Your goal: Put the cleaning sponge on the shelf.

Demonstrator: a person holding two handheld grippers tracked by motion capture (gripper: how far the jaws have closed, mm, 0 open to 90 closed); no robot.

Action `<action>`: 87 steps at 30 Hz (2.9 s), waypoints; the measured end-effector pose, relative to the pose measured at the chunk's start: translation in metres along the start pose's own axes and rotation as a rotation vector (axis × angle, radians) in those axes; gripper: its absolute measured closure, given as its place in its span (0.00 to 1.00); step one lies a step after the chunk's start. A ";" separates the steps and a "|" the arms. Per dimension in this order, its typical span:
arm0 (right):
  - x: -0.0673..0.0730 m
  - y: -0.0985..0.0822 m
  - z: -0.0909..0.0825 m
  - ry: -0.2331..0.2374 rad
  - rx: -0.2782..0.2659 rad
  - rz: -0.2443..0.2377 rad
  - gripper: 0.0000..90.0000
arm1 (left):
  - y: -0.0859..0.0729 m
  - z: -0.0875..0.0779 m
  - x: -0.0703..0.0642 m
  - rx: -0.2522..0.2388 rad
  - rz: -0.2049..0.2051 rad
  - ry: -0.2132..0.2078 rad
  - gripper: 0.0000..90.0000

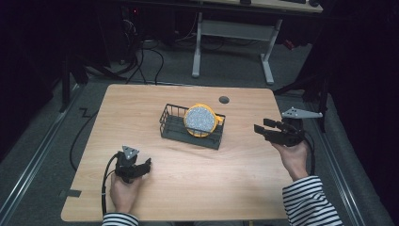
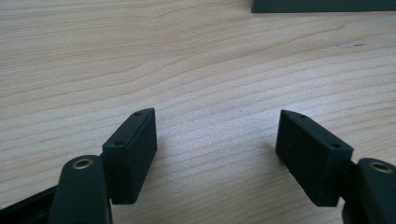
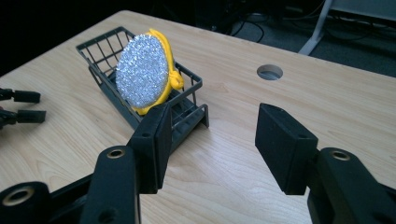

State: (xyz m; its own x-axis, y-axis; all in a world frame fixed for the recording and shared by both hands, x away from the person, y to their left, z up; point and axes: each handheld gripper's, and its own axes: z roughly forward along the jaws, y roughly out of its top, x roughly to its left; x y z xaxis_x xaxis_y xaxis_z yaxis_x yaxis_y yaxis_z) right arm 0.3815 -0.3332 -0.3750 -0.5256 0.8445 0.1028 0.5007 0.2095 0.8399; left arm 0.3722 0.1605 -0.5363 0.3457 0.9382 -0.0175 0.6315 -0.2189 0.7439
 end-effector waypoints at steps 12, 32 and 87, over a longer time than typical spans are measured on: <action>0.003 -0.020 -0.019 -0.027 0.004 0.011 0.53 | 0.000 0.000 0.000 -0.001 -0.002 -0.003 0.33; 0.006 -0.065 -0.017 -0.015 -0.005 0.066 0.52 | 0.000 0.000 0.000 0.000 0.001 -0.001 0.33; 0.028 -0.128 0.072 -0.070 0.161 0.034 0.50 | 0.000 0.000 0.000 0.000 0.001 -0.001 0.33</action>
State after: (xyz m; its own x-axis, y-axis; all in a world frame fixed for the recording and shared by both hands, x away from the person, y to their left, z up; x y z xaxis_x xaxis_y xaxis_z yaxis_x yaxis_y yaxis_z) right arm 0.3522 -0.3005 -0.5181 -0.4602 0.8835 0.0873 0.6241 0.2520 0.7396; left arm 0.3722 0.1605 -0.5363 0.3470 0.9377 -0.0178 0.6314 -0.2196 0.7437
